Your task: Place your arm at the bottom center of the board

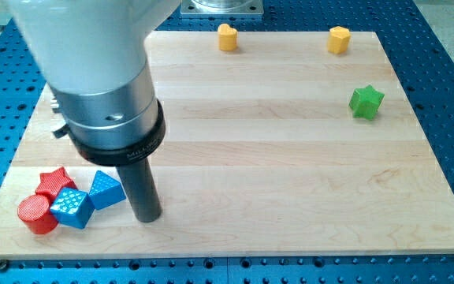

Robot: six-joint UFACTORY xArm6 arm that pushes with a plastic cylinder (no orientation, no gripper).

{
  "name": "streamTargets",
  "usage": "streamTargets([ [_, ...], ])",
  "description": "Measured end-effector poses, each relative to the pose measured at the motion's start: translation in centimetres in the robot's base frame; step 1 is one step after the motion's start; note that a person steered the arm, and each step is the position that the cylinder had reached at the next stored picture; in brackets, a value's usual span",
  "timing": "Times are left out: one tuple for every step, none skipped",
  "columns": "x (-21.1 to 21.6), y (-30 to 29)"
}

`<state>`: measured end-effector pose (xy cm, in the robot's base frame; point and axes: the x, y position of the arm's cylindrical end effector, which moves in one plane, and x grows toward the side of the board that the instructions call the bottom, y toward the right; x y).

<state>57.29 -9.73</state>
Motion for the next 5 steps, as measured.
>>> streamTargets([
  [0.0, 0.0],
  [0.0, 0.0],
  [0.0, 0.0],
  [0.0, 0.5],
  [0.8, 2.1],
])
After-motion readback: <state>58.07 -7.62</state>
